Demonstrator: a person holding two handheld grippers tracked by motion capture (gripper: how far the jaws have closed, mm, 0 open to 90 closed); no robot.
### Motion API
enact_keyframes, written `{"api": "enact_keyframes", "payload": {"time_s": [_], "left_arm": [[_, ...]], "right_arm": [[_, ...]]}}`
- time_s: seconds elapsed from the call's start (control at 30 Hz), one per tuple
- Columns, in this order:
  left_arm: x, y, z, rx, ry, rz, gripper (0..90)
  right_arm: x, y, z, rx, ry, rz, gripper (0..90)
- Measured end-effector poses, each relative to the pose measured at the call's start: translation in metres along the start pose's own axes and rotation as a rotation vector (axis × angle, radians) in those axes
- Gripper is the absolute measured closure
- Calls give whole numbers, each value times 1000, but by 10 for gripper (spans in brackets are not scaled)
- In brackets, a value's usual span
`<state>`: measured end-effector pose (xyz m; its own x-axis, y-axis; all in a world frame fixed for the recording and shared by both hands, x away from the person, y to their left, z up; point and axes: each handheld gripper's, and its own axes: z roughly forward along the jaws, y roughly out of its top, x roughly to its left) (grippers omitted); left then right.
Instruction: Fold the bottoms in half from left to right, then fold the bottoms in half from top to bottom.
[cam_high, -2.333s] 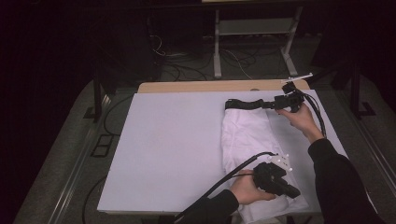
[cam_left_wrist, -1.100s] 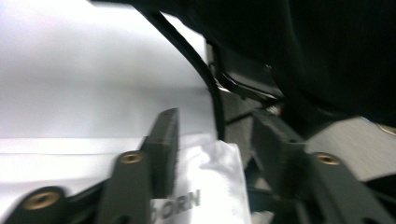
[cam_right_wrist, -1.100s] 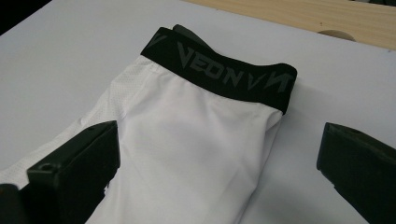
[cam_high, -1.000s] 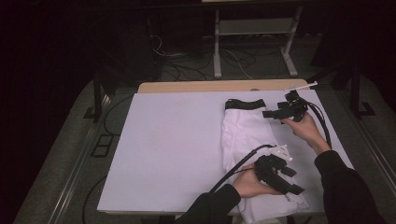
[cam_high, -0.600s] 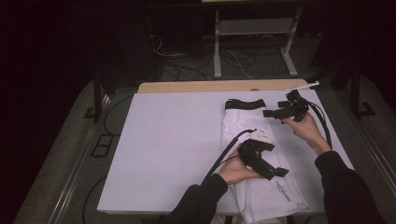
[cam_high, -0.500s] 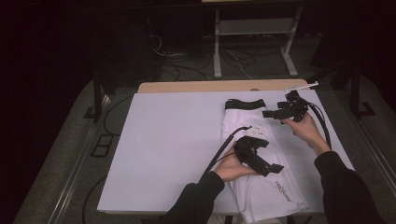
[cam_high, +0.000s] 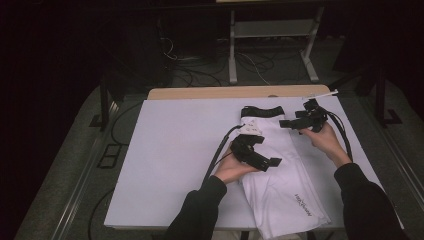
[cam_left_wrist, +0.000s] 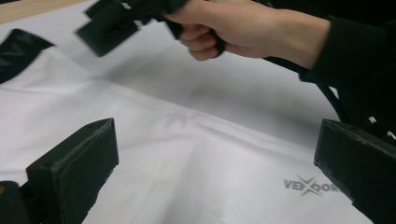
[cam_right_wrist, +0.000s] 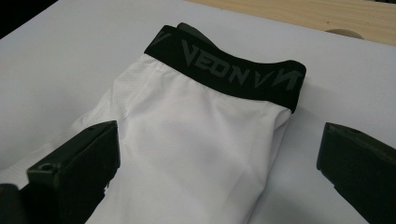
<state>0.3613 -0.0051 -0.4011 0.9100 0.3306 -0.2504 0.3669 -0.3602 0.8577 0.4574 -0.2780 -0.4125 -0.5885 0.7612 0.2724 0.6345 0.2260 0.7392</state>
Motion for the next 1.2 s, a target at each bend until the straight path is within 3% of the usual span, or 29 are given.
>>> {"api": "enact_keyframes", "payload": {"time_s": [0.43,1.2], "left_arm": [[34,-7,-9,-19,86,-61,0],[82,-14,-18,-38,177,-172,0]], "right_arm": [[-4,-7,4,7,4,13,0],[-5,-11,14,29,13,10,0]]}}
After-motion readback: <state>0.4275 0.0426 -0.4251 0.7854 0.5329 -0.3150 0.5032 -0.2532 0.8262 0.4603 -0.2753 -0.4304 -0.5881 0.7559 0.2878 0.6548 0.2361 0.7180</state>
